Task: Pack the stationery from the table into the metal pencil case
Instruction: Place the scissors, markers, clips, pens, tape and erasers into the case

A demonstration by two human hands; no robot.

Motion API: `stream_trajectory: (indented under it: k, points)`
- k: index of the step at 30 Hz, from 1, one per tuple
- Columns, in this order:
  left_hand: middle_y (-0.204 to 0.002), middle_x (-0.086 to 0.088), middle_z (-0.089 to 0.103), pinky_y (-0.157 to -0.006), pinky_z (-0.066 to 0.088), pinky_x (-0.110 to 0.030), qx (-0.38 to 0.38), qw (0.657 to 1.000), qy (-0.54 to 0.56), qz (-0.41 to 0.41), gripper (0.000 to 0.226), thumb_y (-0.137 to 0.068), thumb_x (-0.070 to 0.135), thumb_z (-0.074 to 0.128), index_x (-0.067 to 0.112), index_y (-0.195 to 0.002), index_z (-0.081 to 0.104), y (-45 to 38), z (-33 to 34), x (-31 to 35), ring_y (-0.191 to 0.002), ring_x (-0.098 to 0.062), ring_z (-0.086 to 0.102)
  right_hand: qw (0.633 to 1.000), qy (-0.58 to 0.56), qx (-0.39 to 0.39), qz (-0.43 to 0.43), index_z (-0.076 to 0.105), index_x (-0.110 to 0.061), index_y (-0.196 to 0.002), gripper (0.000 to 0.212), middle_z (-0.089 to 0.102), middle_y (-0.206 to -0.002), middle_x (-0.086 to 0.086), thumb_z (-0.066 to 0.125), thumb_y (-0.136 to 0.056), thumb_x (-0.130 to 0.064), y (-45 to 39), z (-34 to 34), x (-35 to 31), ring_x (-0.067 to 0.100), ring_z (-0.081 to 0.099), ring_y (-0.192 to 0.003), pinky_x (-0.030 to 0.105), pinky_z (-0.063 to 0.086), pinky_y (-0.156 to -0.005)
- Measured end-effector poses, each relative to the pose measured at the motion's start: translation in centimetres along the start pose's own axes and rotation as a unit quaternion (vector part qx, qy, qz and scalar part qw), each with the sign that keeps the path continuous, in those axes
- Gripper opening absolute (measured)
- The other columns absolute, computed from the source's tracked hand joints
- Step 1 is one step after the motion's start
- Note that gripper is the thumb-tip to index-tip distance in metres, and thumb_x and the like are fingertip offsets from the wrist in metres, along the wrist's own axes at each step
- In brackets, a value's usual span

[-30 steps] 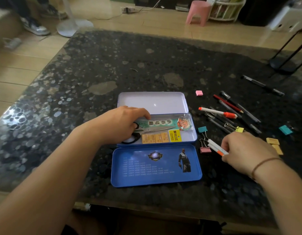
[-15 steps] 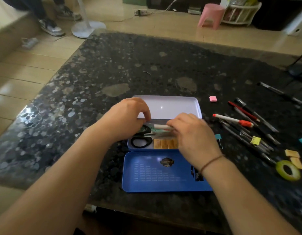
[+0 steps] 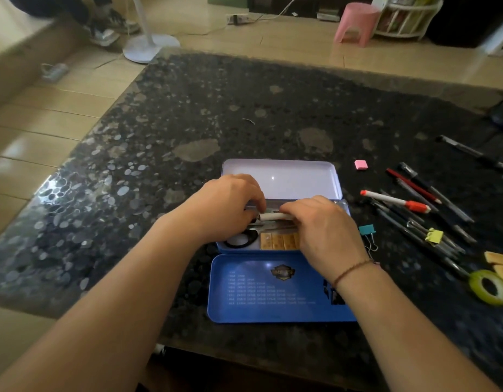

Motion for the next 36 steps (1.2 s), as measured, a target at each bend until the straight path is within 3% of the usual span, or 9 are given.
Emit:
stream_trajectory:
  k: [4,7,10,13,15,20,24,31,36]
  points:
    - [-0.12,0.007,0.057,-0.092,0.047,-0.042,-0.007,1.0,-0.003,0.004,0.016,-0.084,0.016,0.062,0.024,-0.095,0.07,-0.1,0.3,-0.1,-0.107,-0.016,0.055,0.997,-0.063,0.034,0.001,0.069,-0.013,-0.111,0.027,0.071,-0.097,0.006,0.058,-0.088,-0.002,0.1,-1.0,0.4,0.021,0.064,-0.09,0.04,0.056,-0.08]
    - [-0.12,0.007,0.056,-0.094,0.045,-0.043,-0.012,1.0,-0.008,0.005,0.012,-0.084,0.024,0.065,0.026,-0.096,0.069,-0.2,0.6,0.1,-0.109,-0.016,0.052,0.974,-0.174,0.139,0.049,0.06,-0.021,-0.123,0.032,0.067,-0.098,-0.007,0.056,-0.093,-0.01,0.3,-4.1,1.8,0.001,0.061,-0.086,0.017,0.053,-0.078]
    - [-0.121,0.007,0.055,-0.096,0.043,-0.044,-0.004,1.0,-0.027,0.007,0.015,-0.085,0.034,0.064,0.028,-0.098,0.068,-0.3,0.8,0.5,-0.111,-0.017,0.049,0.951,-0.199,0.214,0.1,0.057,-0.021,-0.128,0.033,0.064,-0.097,-0.009,0.053,-0.095,-0.02,0.8,-6.2,3.9,0.002,0.059,-0.083,0.007,0.047,-0.073]
    - [-0.123,0.007,0.054,-0.096,0.04,-0.04,0.004,0.998,-0.054,0.012,0.019,-0.085,0.038,0.063,0.03,-0.102,0.068,-0.5,1.2,1.1,-0.112,-0.017,0.048,0.957,-0.17,0.184,0.149,0.052,-0.021,-0.13,0.037,0.062,-0.095,-0.007,0.056,-0.094,-0.017,1.2,-5.8,5.6,0.004,0.058,-0.083,0.008,0.045,-0.071]
    - [-0.12,0.007,0.057,-0.094,0.04,-0.039,0.027,0.998,-0.059,0.015,0.016,-0.083,0.037,0.064,0.029,-0.097,0.069,-0.6,1.0,1.1,-0.109,-0.018,0.05,0.963,-0.147,0.153,0.167,0.056,-0.022,-0.118,0.028,0.063,-0.093,-0.006,0.06,-0.091,-0.016,1.3,-5.2,6.1,0.01,0.06,-0.085,0.023,0.051,-0.072]
    - [-0.114,0.009,0.058,-0.094,0.042,-0.041,0.031,0.998,-0.048,0.007,0.014,-0.08,0.034,0.067,0.031,-0.093,0.069,-0.5,0.8,0.6,-0.105,-0.017,0.052,0.99,-0.035,0.1,0.093,0.07,-0.017,-0.102,0.017,0.061,-0.095,-0.004,0.065,-0.085,-0.017,0.6,-3.3,4.8,0.016,0.051,-0.094,0.031,0.045,-0.08]
    - [-0.105,0.007,0.06,-0.089,0.048,-0.042,0.061,0.998,-0.014,-0.004,0.008,-0.078,0.033,0.069,0.027,-0.082,0.066,-0.4,-0.2,0.0,-0.1,-0.017,0.055,0.994,-0.001,0.093,0.055,0.074,-0.017,-0.093,0.012,0.066,-0.085,-0.001,0.069,-0.082,-0.016,0.3,-1.6,3.2,0.023,0.052,-0.085,0.042,0.047,-0.073]
    - [-0.11,0.007,0.06,-0.087,0.048,-0.043,0.065,0.998,0.017,0.017,0.014,-0.08,0.028,0.069,0.029,-0.094,0.069,-0.6,0.0,0.5,-0.103,-0.018,0.054,0.991,0.048,0.115,0.052,0.074,-0.025,-0.09,0.009,0.066,-0.086,-0.007,0.068,-0.083,-0.025,0.5,-2.3,3.0,0.021,0.049,-0.09,0.037,0.038,-0.076]
    - [-0.119,0.006,0.058,-0.09,0.047,-0.043,0.06,0.998,-0.014,0.012,0.015,-0.083,0.033,0.066,0.031,-0.098,0.072,-0.8,0.2,1.1,-0.107,-0.017,0.051,0.991,0.084,0.059,0.091,0.073,-0.032,-0.088,0.01,0.062,-0.085,-0.011,0.066,-0.084,-0.037,1.0,-2.1,4.3,0.019,0.046,-0.09,0.036,0.034,-0.076]
Point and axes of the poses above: each hand's wrist, its own y-axis away from the middle knuckle, its own z-axis out of the palm, x = y × z, the point moved 7 cm from there along -y, towards the middle knuckle
